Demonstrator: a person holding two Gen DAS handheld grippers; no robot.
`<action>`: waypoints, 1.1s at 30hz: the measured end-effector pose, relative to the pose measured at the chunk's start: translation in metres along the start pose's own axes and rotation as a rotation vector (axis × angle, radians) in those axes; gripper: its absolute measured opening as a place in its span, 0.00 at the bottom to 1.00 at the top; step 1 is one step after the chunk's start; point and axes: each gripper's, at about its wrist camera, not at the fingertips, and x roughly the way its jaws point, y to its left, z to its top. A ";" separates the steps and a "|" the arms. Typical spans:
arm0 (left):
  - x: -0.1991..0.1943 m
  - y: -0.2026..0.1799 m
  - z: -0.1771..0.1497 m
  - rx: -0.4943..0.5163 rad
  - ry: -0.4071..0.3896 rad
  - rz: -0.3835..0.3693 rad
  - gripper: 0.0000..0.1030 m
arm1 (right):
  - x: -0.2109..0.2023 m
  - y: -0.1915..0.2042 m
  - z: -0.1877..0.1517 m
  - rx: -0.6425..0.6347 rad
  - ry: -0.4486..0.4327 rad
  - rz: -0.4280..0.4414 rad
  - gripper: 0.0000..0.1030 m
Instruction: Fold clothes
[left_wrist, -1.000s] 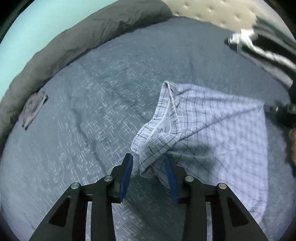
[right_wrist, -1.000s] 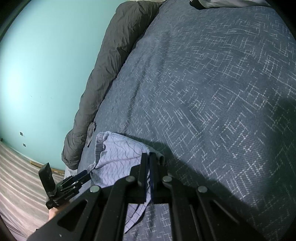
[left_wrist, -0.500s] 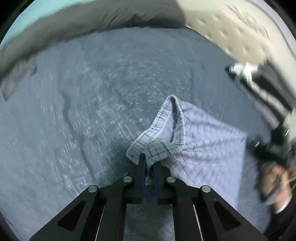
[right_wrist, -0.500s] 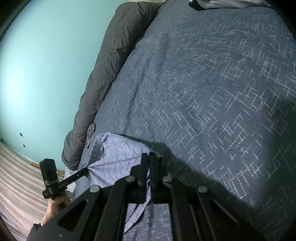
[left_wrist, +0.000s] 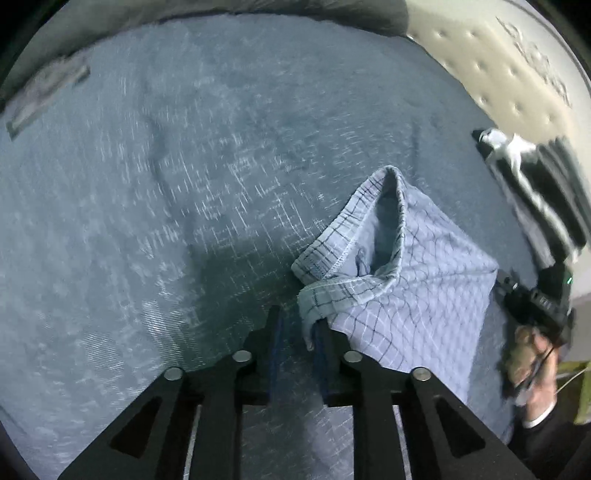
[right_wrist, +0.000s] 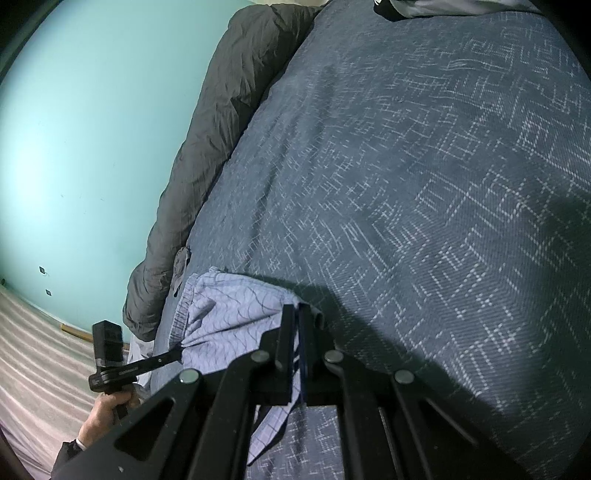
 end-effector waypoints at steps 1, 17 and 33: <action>-0.003 -0.006 -0.001 0.031 -0.001 0.022 0.25 | 0.001 0.000 0.000 0.000 0.000 0.000 0.02; 0.014 -0.057 0.020 0.289 -0.050 0.108 0.25 | -0.002 -0.004 0.000 0.008 -0.001 0.001 0.02; 0.007 -0.039 0.042 0.131 -0.110 0.025 0.10 | -0.006 -0.007 -0.002 0.015 -0.002 0.002 0.02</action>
